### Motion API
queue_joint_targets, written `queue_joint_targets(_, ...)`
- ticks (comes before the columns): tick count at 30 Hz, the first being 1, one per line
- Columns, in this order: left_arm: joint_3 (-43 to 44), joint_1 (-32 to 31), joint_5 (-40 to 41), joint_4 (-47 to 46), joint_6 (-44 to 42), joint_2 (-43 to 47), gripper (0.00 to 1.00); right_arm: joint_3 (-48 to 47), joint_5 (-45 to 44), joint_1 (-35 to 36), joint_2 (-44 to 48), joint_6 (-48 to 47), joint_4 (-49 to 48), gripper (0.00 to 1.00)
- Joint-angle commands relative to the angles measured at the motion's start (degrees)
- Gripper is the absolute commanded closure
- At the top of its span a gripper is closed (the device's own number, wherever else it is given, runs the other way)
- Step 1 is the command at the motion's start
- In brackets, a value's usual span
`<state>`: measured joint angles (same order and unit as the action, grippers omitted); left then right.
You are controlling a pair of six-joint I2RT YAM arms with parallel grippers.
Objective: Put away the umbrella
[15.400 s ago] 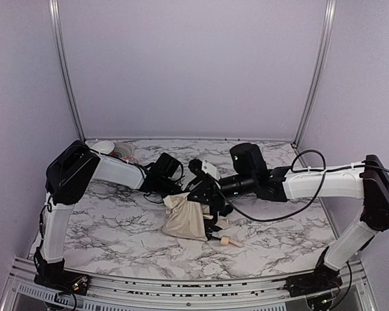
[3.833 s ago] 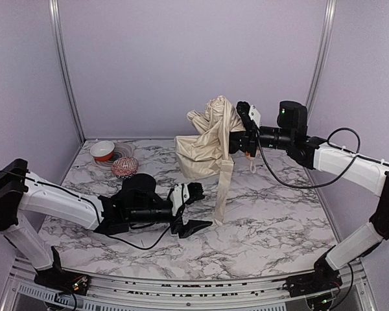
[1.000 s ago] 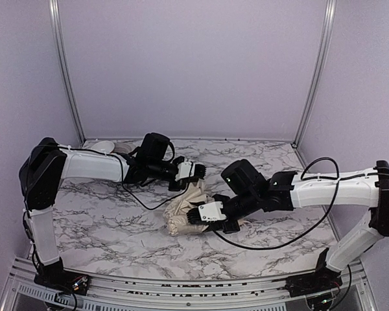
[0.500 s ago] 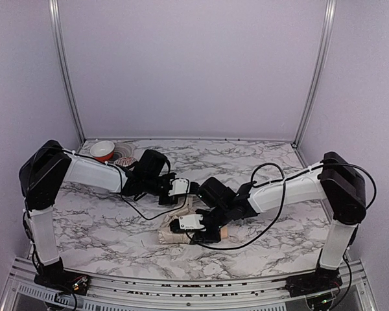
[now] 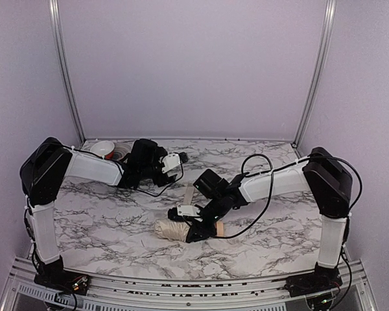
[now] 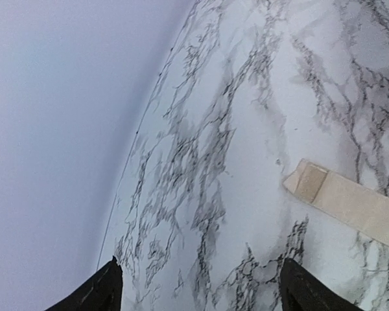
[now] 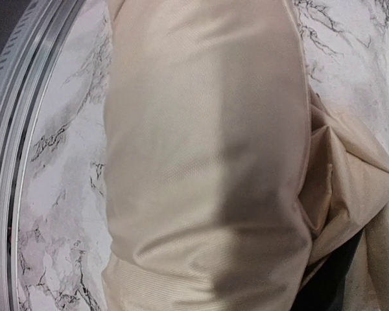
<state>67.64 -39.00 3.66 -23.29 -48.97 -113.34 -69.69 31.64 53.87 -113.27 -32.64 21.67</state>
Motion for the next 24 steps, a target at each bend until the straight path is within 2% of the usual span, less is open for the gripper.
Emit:
queue_joint_targets(1, -3.01, 4.3, 6.73, -3.7, 8.59, 6.17, 0.12, 3.18, 0.55, -1.11, -6.62, 3.21, 13.08, 1.0)
queue_joint_targets(4, -9.42, 3.32, 3.64, -4.48, 10.25, 14.31, 0.16, 2.33, 3.16, -2.08, -7.68, 2.87, 14.16, 1.0)
queue_joint_targets(6, -15.68, 0.95, -0.27, -4.48, 9.39, 22.0, 0.28, 1.03, 4.35, -2.86, -8.79, 2.83, 15.38, 1.0)
queue_joint_targets(9, -25.8, -6.44, -4.97, -2.21, 4.34, 33.15, 0.4, -1.24, 6.54, -4.35, -10.92, 3.05, 17.84, 1.0)
queue_joint_targets(11, -29.53, -11.15, -7.28, 2.35, 4.0, 39.24, 0.42, -2.54, 7.77, -5.22, -12.31, 3.43, 19.47, 1.0)
queue_joint_targets(14, -30.3, -17.07, -11.47, 8.35, 6.04, 43.07, 0.32, -4.54, 8.37, -7.11, -13.99, 3.66, 21.88, 1.0)
queue_joint_targets(17, -30.02, -21.8, -9.65, 12.51, 3.73, 41.3, 0.22, -6.22, 9.68, -7.7, -15.0, 3.13, 23.88, 1.0)
queue_joint_targets(21, -28.08, -22.75, -6.63, 14.06, 2.25, 34.6, 0.11, -7.95, 11.78, -8.33, -16.51, 3.12, 25.46, 1.0)
queue_joint_targets(24, -27.01, -22.73, -6.27, 12.34, 0.67, 29.57, 0.09, -9.03, 13.47, -8.34, -17.43, 2.31, 26.32, 1.0)
